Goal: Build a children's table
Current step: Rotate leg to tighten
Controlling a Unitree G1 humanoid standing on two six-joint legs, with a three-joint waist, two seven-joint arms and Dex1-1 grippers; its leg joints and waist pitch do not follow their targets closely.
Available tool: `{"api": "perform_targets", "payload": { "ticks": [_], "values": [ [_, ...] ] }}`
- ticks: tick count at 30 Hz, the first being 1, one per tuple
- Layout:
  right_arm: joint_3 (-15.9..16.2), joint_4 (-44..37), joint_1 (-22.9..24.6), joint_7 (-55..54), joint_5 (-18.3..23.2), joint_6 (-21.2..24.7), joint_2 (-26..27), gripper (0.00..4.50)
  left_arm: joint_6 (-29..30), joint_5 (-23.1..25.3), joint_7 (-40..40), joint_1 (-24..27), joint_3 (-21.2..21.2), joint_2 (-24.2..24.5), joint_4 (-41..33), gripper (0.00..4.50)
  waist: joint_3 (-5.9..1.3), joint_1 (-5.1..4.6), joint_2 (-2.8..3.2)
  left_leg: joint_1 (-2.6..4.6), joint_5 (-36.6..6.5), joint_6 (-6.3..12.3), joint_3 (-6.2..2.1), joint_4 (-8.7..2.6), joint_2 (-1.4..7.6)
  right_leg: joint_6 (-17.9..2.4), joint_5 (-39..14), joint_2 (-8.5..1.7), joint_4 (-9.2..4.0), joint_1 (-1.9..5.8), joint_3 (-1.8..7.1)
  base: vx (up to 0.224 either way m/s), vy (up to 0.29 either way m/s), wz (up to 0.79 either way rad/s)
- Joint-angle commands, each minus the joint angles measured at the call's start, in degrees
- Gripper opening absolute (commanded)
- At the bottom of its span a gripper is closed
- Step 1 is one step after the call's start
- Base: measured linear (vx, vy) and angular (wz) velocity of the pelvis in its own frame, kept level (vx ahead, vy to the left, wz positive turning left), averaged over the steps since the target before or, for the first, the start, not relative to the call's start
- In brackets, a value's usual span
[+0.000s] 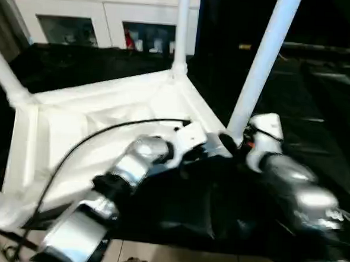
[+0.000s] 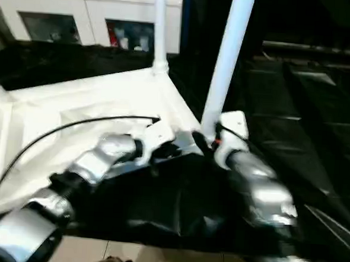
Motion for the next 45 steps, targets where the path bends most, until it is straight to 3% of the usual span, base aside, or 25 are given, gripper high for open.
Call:
{"api": "perform_targets", "payload": {
  "ticks": [1, 3, 10, 13, 16, 24, 32, 40, 45],
  "values": [
    [2.47, -3.55, 0.82, 4.65, 0.77, 1.27, -2.14, 3.70, -2.63, -1.17, -3.30, 0.07, -0.75, 0.35, -3.11, 0.00, -4.07, 0.11, -0.87, 1.86, -14.69, 1.85, -3.23, -3.89, 5.18, -10.50, -11.13, -5.46, -4.76, 2.10, 3.81, 0.000, 0.000, 0.00],
    [4.14, -7.36, 3.22, 10.84, 1.10, 1.79, -7.35, 3.70, -3.47, -2.49, -8.57, 1.32, -1.16, 2.35, -5.79, 0.00, -3.98, 0.32, -0.91, 1.81, -14.88, 1.67, -3.37, -3.90, 5.34, -10.43, -12.03, -5.53, -4.83, 2.23, 3.82, 0.000, 0.000, 0.00],
    [5.44, -13.47, 6.73, 17.35, 2.63, 4.20, -13.76, 3.70, -3.12, -5.85, -18.22, 4.17, -1.73, 6.49, -12.68, 0.00, -3.93, 1.03, -0.78, 2.13, -15.99, 1.31, -3.32, -3.99, 5.65, -11.39, -12.34, -5.53, -4.69, 1.90, 3.89, 0.000, 0.000, 0.00],
    [5.83, -13.74, 6.92, 17.76, 2.31, 4.23, -14.24, 3.70, -2.16, -6.66, -20.74, 5.23, -1.98, 7.77, -15.46, 0.00, -3.76, 0.97, -0.72, 2.32, -18.33, -0.12, -3.42, -4.11, 5.65, -10.98, -16.06, -5.64, -5.00, 1.57, 3.93, 0.000, 0.000, 0.00],
    [5.98, -13.88, 6.72, 17.83, 2.14, 5.06, -14.21, 3.70, -1.53, -6.82, -21.62, 5.76, -1.92, 8.31, -16.68, 0.00, -3.78, 1.04, -0.76, 2.33, -18.03, -0.64, -3.48, -4.18, 5.67, -10.67, -15.88, -5.63, -4.95, 1.60, 3.98, 0.000, 0.000, 0.00],
    [7.39, -14.41, 6.92, 20.09, 2.29, 5.99, -15.44, 3.70, -0.54, -6.93, -21.70, 6.04, -1.71, 8.72, -17.50, 0.00, -4.00, 1.19, -0.95, 2.12, -15.08, 0.64, -3.29, -3.85, 5.50, -11.21, -12.48, -5.51, -4.53, 1.76, 3.90, 0.000, 0.000, 0.00],
    [7.42, -14.46, 7.45, 20.60, 2.40, 6.49, -15.73, 3.70, -0.01, -6.61, -21.57, 6.14, -1.32, 8.77, -17.75, 0.00, -3.98, 1.21, -0.93, 2.13, -15.30, 0.64, -3.32, -3.77, 5.46, -11.27, -12.77, -5.48, -4.54, 1.81, 3.86, 0.000, 0.000, 0.00],
    [6.94, -13.84, 7.17, 20.61, 2.99, 6.86, -15.10, 2.91, 0.35, -6.72, -21.50, 6.08, -1.27, 8.97, -17.86, 0.00, -3.88, 1.23, -0.85, 2.13, -15.22, 0.75, -3.35, -3.74, 5.42, -11.15, -12.92, -5.46, -4.58, 1.80, 3.86, 0.000, 0.000, 0.00],
    [6.87, -13.89, 7.52, 20.63, 3.16, 6.94, -14.91, 2.76, 0.43, -6.75, -21.62, 6.13, -1.33, 8.95, -17.80, 0.00, -3.90, 1.19, -0.76, 2.15, -15.18, 0.73, -3.36, -3.75, 5.45, -11.43, -11.99, -5.41, -4.47, 1.82, 3.83, 0.000, 0.000, 0.00]
  ]
}}
